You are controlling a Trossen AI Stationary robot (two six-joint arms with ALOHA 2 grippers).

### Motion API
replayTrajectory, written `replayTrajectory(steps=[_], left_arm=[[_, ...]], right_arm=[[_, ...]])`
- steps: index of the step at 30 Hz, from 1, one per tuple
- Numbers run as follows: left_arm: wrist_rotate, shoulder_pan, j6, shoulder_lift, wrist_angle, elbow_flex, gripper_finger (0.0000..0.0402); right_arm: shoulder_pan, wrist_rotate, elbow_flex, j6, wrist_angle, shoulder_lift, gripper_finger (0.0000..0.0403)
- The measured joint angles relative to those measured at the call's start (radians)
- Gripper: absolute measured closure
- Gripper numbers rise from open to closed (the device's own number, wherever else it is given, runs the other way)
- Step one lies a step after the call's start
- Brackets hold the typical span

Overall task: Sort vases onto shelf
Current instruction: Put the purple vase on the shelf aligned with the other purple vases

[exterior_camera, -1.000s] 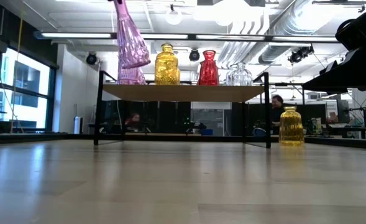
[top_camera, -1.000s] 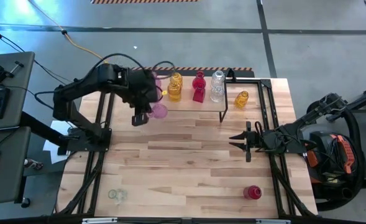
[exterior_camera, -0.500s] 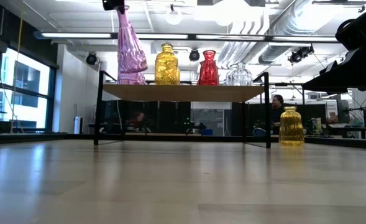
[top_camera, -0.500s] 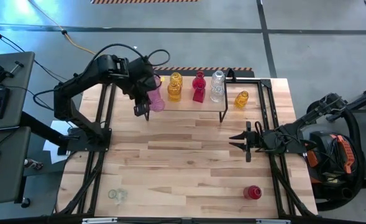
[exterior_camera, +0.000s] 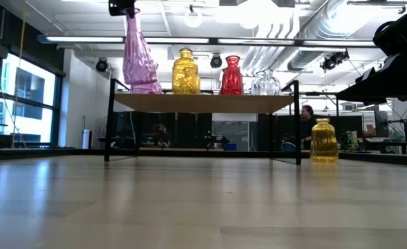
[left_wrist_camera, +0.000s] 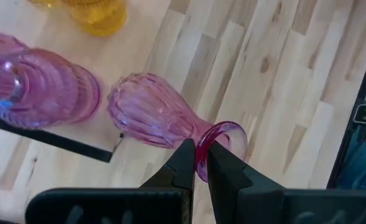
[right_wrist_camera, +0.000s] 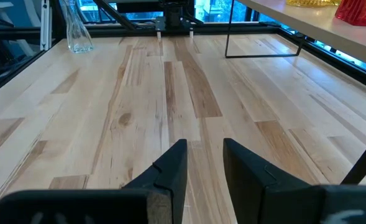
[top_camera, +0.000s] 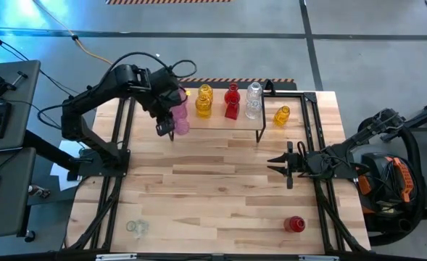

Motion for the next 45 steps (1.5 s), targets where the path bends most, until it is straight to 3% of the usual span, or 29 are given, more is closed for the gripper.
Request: replayTrajectory(steps=[20, 45], left_arm=[[-0.007, 0.090, -0.004, -0.017, 0.002, -0.009, 0.0387], [-0.011, 0.093, -0.061, -0.017, 0.002, -0.010, 0.0387]], right_arm=[[0.000, 0.000, 0.000, 0.000, 0.000, 0.000, 0.0315], [0.000, 0.000, 0.000, 0.000, 0.000, 0.000, 0.0315]])
